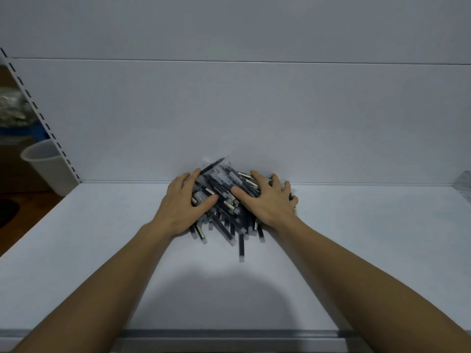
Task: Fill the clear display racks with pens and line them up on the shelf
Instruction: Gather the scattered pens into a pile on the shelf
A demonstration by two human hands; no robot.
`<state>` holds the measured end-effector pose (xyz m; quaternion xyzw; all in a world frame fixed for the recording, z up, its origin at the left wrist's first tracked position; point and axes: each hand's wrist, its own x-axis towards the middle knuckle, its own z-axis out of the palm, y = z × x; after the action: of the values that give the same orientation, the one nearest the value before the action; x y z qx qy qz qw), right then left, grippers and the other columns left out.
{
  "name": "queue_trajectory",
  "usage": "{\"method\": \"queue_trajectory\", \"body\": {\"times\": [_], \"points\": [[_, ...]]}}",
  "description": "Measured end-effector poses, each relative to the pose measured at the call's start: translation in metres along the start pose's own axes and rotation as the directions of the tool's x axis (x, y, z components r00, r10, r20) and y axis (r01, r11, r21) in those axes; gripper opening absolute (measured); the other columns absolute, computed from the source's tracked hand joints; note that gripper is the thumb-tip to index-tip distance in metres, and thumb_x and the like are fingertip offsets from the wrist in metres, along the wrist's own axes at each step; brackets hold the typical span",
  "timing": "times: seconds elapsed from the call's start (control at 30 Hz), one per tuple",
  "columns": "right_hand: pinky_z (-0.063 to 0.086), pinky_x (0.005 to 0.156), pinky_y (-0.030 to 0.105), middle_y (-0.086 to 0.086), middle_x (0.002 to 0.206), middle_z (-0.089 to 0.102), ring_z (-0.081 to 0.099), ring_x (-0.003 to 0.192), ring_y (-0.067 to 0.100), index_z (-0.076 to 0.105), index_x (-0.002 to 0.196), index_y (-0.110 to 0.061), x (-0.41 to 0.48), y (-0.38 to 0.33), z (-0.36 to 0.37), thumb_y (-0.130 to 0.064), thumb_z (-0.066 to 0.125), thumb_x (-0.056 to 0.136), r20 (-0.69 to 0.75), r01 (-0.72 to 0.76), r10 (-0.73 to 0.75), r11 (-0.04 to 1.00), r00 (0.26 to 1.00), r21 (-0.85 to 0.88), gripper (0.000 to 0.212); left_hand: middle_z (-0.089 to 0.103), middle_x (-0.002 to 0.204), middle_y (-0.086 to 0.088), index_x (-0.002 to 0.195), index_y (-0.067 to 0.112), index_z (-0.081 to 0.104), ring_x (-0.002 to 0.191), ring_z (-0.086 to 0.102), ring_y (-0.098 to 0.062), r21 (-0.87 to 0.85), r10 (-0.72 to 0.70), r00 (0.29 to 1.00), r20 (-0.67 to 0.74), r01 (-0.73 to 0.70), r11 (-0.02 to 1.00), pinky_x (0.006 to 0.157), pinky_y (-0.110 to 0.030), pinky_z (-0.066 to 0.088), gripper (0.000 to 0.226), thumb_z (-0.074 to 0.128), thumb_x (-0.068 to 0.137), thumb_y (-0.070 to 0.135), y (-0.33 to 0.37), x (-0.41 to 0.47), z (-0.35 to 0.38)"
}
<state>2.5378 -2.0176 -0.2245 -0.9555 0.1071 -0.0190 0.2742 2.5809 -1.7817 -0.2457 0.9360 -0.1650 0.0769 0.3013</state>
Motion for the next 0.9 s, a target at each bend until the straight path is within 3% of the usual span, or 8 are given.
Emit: {"method": "queue_trajectory", "body": {"times": [0.17, 0.4, 0.5, 0.63, 0.8, 0.9], "points": [[0.005, 0.118, 0.071, -0.004, 0.17, 0.013, -0.001, 0.156, 0.038, 0.021, 0.154, -0.055, 0.002, 0.007, -0.012, -0.101, 0.035, 0.069, 0.035, 0.01, -0.012, 0.998, 0.999, 0.055, 0.097, 0.028, 0.16, -0.003, 0.158, 0.03, 0.017, 0.147, 0.023, -0.023, 0.021, 0.017, 1.0, -0.022, -0.016, 1.0, 0.119, -0.049, 0.027, 0.103, 0.033, 0.077, 0.092, 0.002, -0.004, -0.001], [0.008, 0.124, 0.059, -0.005, 0.165, 0.032, 0.006, 0.158, 0.029, 0.031, 0.158, -0.036, 0.0, 0.02, -0.039, -0.069, 0.041, 0.098, 0.021, 0.095, -0.101, 0.976, 0.995, 0.197, 0.069, 0.029, 0.161, -0.003, 0.157, 0.023, 0.024, 0.148, 0.025, -0.023, 0.025, -0.022, 0.995, -0.099, 0.025, 0.999, 0.119, -0.048, 0.028, 0.102, 0.028, 0.079, 0.089, 0.008, -0.016, -0.013], [0.011, 0.12, 0.068, -0.009, 0.166, 0.029, 0.006, 0.158, 0.028, 0.03, 0.157, -0.039, -0.001, 0.038, -0.048, -0.071, 0.04, 0.098, -0.001, 0.115, -0.115, 0.986, 0.993, 0.121, 0.068, 0.03, 0.161, -0.004, 0.156, 0.021, 0.03, 0.149, 0.024, -0.023, 0.09, 0.033, 0.992, -0.126, -0.022, 0.996, 0.119, -0.049, 0.027, 0.095, 0.027, 0.083, 0.083, 0.017, -0.016, -0.019], [0.006, 0.118, 0.069, -0.012, 0.166, 0.027, 0.006, 0.158, 0.024, 0.03, 0.156, -0.036, -0.016, 0.071, -0.07, -0.066, 0.04, 0.1, -0.018, 0.134, -0.134, 0.991, 0.991, -0.025, 0.064, 0.032, 0.159, -0.006, 0.15, 0.018, 0.039, 0.15, 0.023, -0.024, 0.208, 0.163, 0.979, -0.119, -0.136, 0.969, 0.117, -0.056, 0.028, 0.083, 0.025, 0.089, 0.073, 0.049, -0.011, -0.017], [0.006, 0.118, 0.068, -0.012, 0.164, 0.029, 0.008, 0.157, 0.018, 0.032, 0.155, -0.03, -0.043, 0.123, -0.104, -0.056, 0.039, 0.104, -0.046, 0.068, -0.078, 0.978, 0.996, -0.195, 0.058, 0.022, 0.165, -0.004, 0.153, 0.018, 0.034, 0.154, 0.008, -0.021, 0.296, 0.291, 0.957, 0.001, -0.278, 0.914, 0.122, -0.055, 0.016, 0.07, 0.029, 0.099, 0.062, 0.11, -0.005, 0.011], [0.005, 0.119, 0.066, -0.009, 0.165, 0.028, 0.008, 0.157, 0.017, 0.033, 0.156, -0.027, -0.065, 0.154, -0.127, -0.053, 0.04, 0.104, -0.072, 0.001, -0.019, 0.97, 0.997, -0.244, 0.058, 0.019, 0.166, -0.004, 0.154, 0.018, 0.033, 0.154, 0.006, -0.02, 0.255, 0.343, 0.937, 0.059, -0.347, 0.902, 0.123, -0.054, 0.013, 0.07, 0.027, 0.1, 0.061, 0.147, -0.004, 0.033]]}}
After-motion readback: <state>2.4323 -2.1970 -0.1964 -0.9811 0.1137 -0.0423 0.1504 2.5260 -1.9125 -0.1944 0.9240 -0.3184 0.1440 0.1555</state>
